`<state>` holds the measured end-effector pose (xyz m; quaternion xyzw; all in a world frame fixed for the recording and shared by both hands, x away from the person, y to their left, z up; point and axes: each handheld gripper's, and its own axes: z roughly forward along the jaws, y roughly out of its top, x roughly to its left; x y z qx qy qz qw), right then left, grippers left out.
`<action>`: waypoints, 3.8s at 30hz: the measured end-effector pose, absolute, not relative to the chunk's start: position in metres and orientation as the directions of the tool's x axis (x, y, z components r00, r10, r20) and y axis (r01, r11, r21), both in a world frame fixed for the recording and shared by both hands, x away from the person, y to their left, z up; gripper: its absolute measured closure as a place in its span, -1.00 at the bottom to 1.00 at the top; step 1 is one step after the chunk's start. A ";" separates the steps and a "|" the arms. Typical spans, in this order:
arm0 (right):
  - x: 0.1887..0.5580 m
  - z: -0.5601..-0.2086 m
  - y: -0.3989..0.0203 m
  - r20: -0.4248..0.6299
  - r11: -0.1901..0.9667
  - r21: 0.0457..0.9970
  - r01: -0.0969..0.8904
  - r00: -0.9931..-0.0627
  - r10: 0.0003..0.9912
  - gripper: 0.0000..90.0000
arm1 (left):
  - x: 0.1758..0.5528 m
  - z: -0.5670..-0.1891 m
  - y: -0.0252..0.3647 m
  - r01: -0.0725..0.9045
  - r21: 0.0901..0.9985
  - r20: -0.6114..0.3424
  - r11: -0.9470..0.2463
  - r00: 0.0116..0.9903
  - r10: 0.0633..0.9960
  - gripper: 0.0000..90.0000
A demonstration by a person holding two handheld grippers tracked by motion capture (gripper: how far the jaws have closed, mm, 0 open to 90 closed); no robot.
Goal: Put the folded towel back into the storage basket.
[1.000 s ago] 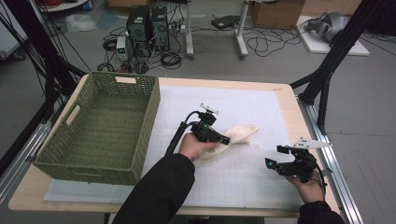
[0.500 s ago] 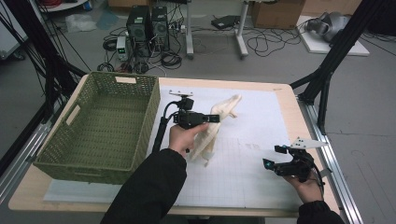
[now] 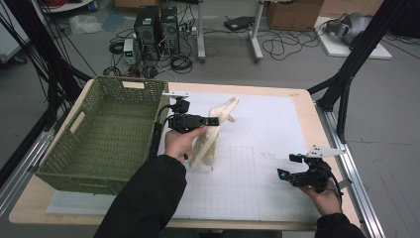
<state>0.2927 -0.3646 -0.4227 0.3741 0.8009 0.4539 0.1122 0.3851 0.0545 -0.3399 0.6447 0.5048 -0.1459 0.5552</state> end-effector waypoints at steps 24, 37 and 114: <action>0.296 -0.424 -0.359 0.158 0.324 0.805 0.496 -0.707 0.689 -0.67 | 0.363 -0.304 0.087 0.793 0.598 -0.717 0.114 0.466 0.518 0.78; 0.301 -0.426 -0.357 0.158 0.331 0.804 0.493 -0.715 0.681 -0.67 | 0.346 -0.290 0.103 0.775 0.613 -0.705 0.155 0.448 0.550 0.78; 0.311 -0.437 -0.344 0.126 0.418 0.758 0.500 -0.742 0.658 -0.64 | 0.379 -0.341 0.281 0.825 0.543 -0.551 0.155 0.211 0.808 0.77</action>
